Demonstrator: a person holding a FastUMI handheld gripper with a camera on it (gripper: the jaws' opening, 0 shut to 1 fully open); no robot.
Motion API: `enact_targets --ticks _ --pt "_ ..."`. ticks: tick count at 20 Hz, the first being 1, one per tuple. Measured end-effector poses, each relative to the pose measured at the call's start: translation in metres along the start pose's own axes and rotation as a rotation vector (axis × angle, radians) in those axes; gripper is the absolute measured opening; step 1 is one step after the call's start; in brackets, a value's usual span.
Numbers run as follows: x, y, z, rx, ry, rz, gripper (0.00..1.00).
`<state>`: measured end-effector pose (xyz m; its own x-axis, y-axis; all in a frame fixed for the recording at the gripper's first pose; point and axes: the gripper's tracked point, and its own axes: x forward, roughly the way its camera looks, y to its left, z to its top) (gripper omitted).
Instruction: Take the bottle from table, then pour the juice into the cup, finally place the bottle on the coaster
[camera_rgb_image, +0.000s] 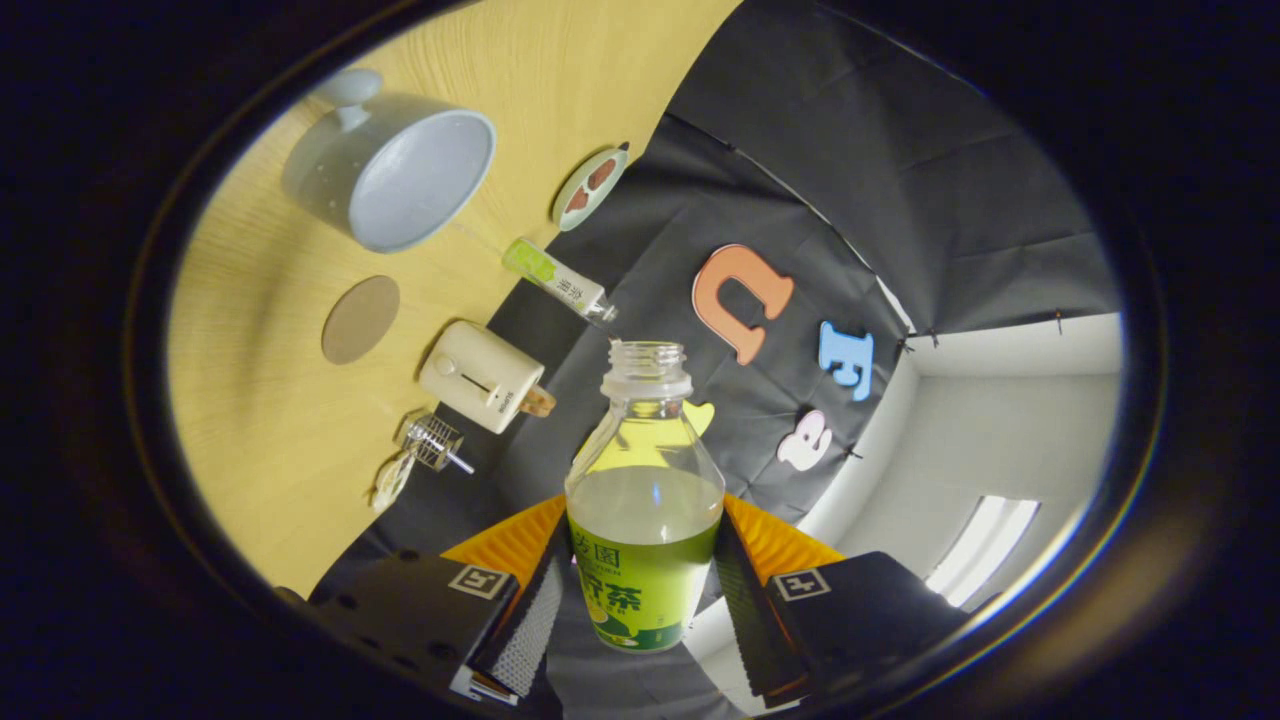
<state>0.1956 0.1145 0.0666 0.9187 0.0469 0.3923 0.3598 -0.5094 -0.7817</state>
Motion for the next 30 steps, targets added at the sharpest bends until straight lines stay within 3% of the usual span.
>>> enact_targets --ticks 10,18,22,30 --pt "-0.004 -0.002 0.012 -0.035 -0.040 0.020 0.80" --pt "-0.008 -0.014 0.021 -0.078 -0.077 -0.036 0.80" --pt "-0.007 -0.011 0.018 -0.092 -0.069 -0.023 0.80" --pt "-0.004 0.000 0.004 0.016 -0.037 0.026 0.80"
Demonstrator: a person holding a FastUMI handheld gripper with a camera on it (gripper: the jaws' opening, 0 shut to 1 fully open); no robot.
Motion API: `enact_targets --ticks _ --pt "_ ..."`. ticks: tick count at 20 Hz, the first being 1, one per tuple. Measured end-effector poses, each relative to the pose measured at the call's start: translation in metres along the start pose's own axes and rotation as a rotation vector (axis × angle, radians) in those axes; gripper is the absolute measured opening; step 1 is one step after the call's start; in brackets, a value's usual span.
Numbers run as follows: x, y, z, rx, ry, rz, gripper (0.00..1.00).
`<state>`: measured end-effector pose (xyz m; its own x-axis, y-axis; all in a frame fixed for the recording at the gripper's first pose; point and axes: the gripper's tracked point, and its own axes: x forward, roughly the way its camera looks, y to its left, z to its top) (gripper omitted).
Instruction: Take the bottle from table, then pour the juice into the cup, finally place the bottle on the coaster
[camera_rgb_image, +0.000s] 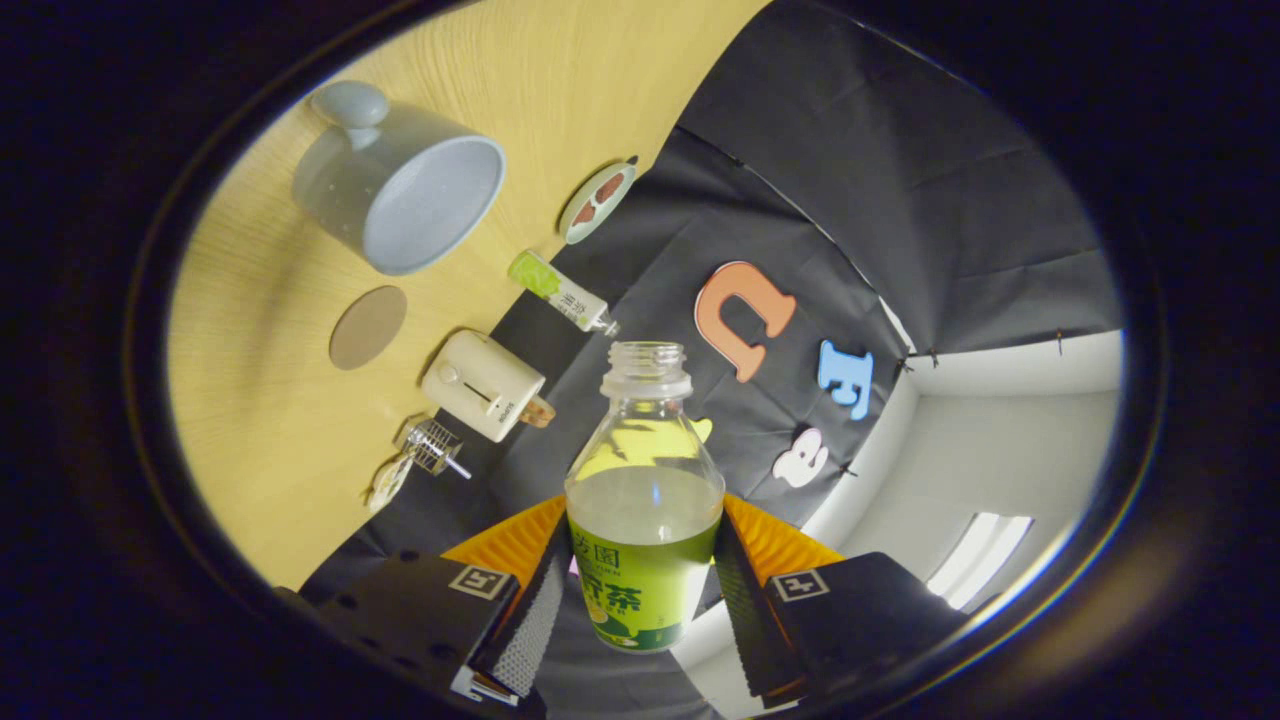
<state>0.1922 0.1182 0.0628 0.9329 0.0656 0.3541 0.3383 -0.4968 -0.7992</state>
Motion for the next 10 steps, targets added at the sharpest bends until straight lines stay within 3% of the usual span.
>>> enact_targets --ticks 6,10 --pt "0.008 0.019 -0.015 0.342 0.071 0.129 0.80" --pt "0.010 0.033 -0.009 0.756 0.074 0.288 0.80"
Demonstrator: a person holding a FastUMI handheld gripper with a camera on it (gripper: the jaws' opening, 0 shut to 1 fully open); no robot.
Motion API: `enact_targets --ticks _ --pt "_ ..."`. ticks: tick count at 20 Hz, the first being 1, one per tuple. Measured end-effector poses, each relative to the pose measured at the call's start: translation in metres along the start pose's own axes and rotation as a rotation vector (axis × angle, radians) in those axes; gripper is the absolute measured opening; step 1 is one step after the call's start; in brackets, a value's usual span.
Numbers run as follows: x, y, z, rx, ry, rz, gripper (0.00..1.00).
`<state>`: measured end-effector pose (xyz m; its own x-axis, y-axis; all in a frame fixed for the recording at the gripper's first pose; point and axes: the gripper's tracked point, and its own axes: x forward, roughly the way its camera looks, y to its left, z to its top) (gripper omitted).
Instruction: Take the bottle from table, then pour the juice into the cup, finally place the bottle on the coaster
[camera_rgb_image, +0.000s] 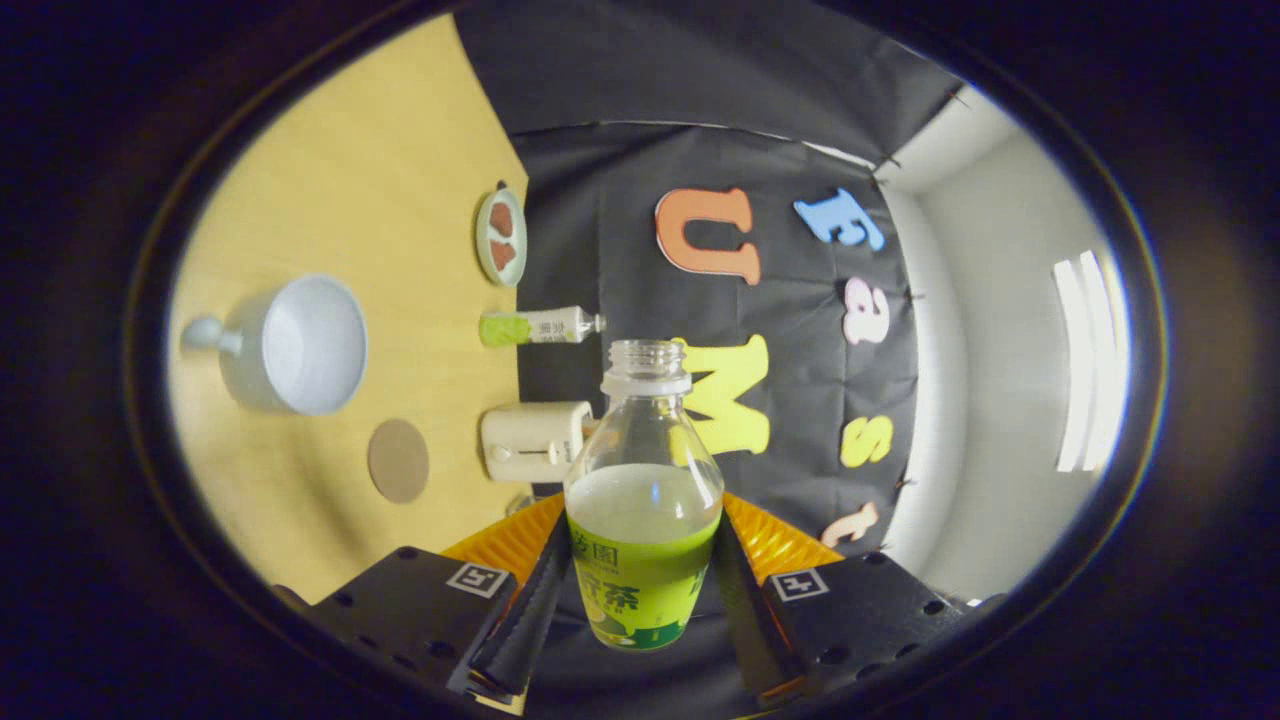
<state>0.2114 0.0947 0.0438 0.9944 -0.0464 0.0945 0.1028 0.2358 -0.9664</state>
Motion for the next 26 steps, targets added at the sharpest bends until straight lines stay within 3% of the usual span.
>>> enact_targets --ticks 2,6,16,20,26 --pt "0.003 -0.011 0.002 0.153 0.002 0.026 0.80" --pt "0.010 -0.035 0.002 0.418 0.005 -0.007 0.80" --pt "0.042 -0.015 -0.014 1.009 0.071 0.149 0.80" --pt "0.060 0.003 -0.011 1.161 0.091 0.257 0.80" --pt "0.086 0.037 0.000 1.266 0.088 0.326 0.80"
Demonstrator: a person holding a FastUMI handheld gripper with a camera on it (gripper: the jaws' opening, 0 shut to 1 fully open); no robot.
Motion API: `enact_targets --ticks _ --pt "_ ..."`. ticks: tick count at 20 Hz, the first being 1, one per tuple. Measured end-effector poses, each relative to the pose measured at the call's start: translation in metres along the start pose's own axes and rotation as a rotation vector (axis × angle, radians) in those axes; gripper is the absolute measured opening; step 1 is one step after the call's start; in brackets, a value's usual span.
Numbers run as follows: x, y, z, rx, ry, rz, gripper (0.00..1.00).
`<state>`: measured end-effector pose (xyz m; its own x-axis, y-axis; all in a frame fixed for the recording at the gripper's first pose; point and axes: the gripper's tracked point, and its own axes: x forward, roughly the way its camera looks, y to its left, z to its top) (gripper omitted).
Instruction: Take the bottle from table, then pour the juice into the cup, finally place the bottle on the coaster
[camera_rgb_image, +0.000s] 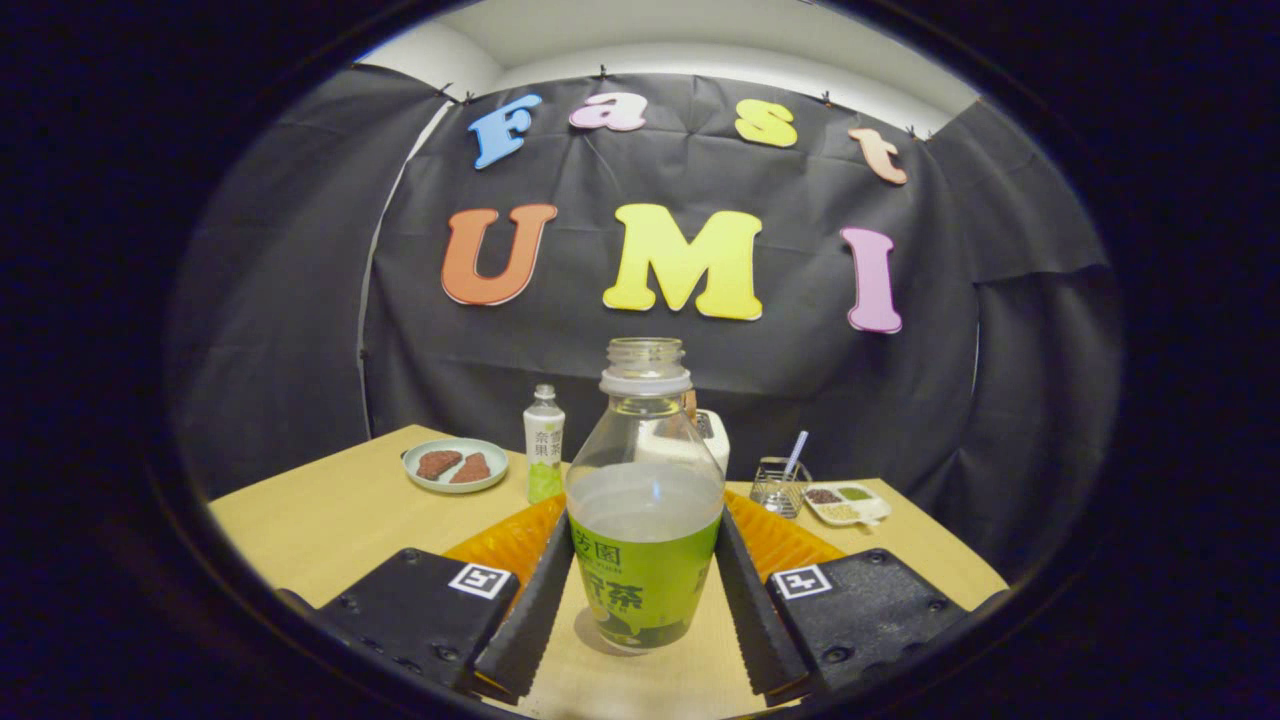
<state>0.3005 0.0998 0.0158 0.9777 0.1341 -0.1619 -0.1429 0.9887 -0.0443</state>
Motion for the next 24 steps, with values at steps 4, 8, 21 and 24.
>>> enact_targets --ticks 4,8,21,24 --pt "0.027 -0.002 -0.018 0.066 -0.003 -0.022 0.80" --pt "0.051 -0.004 -0.045 0.096 0.052 -0.035 0.80" --pt "0.071 0.005 -0.081 0.067 0.104 0.004 0.83" --pt "0.069 0.007 -0.083 0.067 0.121 0.022 0.84"
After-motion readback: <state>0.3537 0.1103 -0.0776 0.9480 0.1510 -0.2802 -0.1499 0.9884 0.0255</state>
